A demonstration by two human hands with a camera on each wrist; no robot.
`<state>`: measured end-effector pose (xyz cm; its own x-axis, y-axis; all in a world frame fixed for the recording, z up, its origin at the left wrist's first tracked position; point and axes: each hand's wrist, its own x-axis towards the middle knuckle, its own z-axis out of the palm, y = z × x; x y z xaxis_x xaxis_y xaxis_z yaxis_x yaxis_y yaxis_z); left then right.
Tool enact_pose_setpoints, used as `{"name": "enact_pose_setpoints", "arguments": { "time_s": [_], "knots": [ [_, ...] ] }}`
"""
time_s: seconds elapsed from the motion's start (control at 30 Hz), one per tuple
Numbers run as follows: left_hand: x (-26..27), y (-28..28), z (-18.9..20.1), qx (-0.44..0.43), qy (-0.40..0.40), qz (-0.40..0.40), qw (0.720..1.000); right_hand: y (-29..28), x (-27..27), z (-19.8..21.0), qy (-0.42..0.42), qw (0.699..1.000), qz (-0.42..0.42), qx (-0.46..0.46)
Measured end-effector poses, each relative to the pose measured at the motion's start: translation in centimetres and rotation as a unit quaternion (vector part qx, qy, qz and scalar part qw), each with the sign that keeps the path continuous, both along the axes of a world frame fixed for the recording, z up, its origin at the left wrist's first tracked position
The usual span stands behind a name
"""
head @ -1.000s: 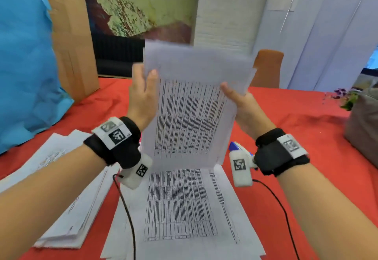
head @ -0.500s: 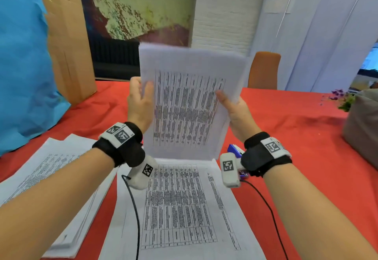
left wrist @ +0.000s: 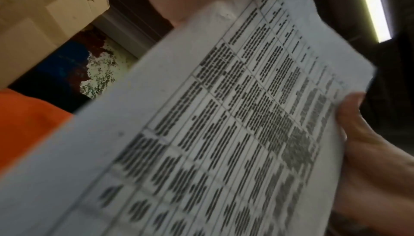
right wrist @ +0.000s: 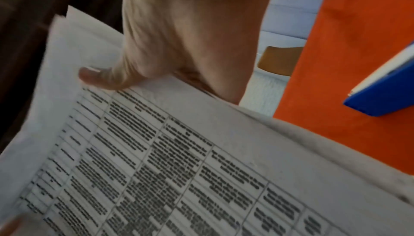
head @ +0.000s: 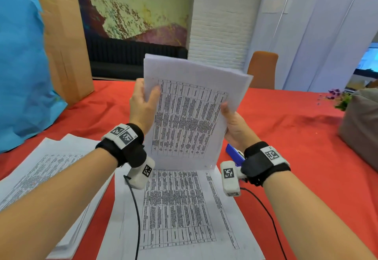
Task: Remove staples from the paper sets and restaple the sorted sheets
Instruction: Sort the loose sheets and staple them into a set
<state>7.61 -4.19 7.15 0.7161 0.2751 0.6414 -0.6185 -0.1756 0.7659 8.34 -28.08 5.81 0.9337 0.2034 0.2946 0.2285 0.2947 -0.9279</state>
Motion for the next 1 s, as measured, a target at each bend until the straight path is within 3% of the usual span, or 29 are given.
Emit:
{"name": "enact_pose_setpoints", "arguments": {
  "time_s": [0.1,0.27,0.5,0.6,0.73,0.83,0.9,1.0],
  "knots": [
    [0.2,0.4,0.1,-0.007,0.009,0.048,0.999,0.0,0.3,0.3,-0.019,0.999,-0.013,0.049],
    [0.1,0.2,-1.2,0.037,0.007,0.016,0.999,0.8,0.8,0.0,-0.033,0.998,-0.016,0.060],
    [-0.1,0.2,1.2,-0.048,-0.069,0.074,0.994,1.4,2.0,2.1,-0.055,0.995,-0.034,0.079],
    [-0.1,0.7,0.4,-0.036,-0.033,0.085,0.995,0.7,2.8,1.4,-0.023,0.994,-0.104,0.023],
    [-0.2,0.4,-1.9,0.031,0.031,0.102,0.994,1.1,3.2,-1.7,0.014,0.991,-0.121,-0.051],
    [-0.8,-0.9,-0.9,0.077,-0.038,0.116,0.990,2.5,2.6,-1.1,-0.035,0.987,-0.140,-0.068],
    [-1.0,-1.5,0.9,0.091,-0.100,0.142,0.981,2.9,2.3,0.9,-0.057,0.984,-0.168,-0.030],
    [-0.8,-1.6,3.0,0.075,-0.113,0.141,0.981,2.6,2.6,3.3,-0.089,0.980,-0.178,-0.005]
  ]
}}
